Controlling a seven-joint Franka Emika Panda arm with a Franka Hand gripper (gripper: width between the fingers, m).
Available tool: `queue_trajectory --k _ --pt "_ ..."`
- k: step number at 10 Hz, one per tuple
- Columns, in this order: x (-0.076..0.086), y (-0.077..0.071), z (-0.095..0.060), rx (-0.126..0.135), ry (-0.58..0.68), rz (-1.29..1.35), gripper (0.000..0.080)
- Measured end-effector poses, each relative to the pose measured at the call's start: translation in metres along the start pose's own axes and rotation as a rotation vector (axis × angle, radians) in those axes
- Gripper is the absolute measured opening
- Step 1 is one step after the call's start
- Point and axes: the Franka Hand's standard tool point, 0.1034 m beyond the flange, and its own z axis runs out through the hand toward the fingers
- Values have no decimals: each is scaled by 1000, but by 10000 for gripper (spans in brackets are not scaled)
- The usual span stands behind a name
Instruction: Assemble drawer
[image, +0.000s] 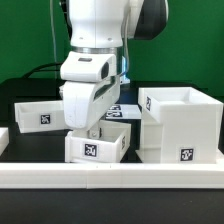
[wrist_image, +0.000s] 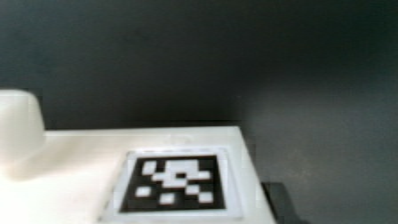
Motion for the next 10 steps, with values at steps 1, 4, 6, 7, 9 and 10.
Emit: queue_trajectory --k 1,4,6,7,9,10 --pt "0 0 0 0 0 0 42" --pt "15 -3 0 4 3 -31 42" --pt "24 -7 2 7 -3 -67 42" --pt "25 -9 4 9 -5 -78 42" --pt "24 -8 4 11 -6 -76 42" --pt "23 -9 5 12 -6 -87 42"
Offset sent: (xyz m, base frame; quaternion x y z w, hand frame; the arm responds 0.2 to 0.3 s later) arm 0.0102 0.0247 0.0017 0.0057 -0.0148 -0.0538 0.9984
